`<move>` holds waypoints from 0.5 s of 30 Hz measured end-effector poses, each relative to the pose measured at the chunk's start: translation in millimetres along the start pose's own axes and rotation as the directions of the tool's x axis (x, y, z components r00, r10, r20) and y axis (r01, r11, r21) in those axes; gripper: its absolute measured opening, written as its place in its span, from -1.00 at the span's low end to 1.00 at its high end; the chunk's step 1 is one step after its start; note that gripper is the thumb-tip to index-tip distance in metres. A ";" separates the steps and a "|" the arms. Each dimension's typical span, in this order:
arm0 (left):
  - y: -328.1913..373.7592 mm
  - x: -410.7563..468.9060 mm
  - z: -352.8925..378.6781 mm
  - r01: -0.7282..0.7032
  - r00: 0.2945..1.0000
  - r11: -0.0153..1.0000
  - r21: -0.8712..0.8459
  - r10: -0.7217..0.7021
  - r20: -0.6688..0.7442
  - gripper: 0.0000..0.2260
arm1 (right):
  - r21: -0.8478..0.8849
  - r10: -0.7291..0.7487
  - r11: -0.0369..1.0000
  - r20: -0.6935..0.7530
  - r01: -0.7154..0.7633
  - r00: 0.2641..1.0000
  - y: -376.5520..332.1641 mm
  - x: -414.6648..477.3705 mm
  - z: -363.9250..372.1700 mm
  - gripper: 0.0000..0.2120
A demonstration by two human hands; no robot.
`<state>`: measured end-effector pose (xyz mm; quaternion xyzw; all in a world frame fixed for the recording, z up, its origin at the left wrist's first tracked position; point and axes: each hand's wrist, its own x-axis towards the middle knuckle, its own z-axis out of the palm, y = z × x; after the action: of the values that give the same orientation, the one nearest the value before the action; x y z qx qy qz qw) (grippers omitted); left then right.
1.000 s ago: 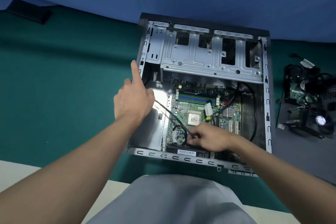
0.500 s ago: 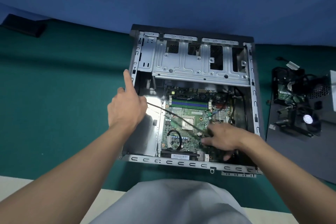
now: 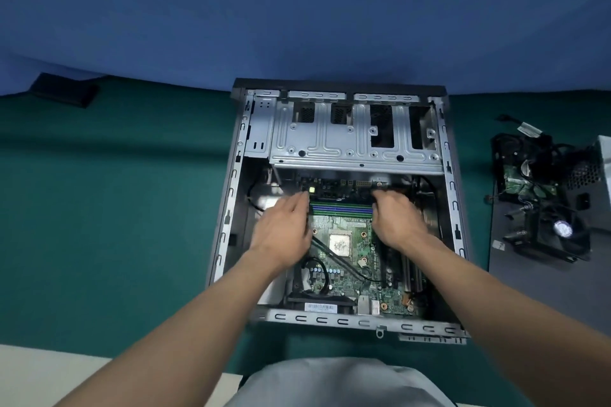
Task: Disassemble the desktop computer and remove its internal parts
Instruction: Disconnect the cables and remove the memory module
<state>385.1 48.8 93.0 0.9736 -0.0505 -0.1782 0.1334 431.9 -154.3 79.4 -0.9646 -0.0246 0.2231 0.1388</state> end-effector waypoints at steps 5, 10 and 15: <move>4.5 14.7 16.3 0.053 0.966 0.995 -0.089 -0.029 0.256 -0.27 | -0.157 -0.094 0.984 -0.021 0.089 0.995 1.1 5.5 0.1 -0.75; 3.8 21.4 14.4 0.103 0.968 0.990 -0.092 -0.079 0.238 -0.34 | -0.284 -0.136 0.950 0.002 0.131 0.991 -3.3 13.2 -3.4 -0.84; 9.4 21.8 15.5 0.148 0.961 0.980 -0.134 -0.110 0.253 -0.32 | -0.422 -0.252 0.882 -0.041 0.211 0.967 -6.3 18.1 -8.0 -0.81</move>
<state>399.3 32.9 74.4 0.9325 0.0108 -0.3083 0.1878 451.8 -148.3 80.4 -0.9715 -0.1797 0.1485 -0.0421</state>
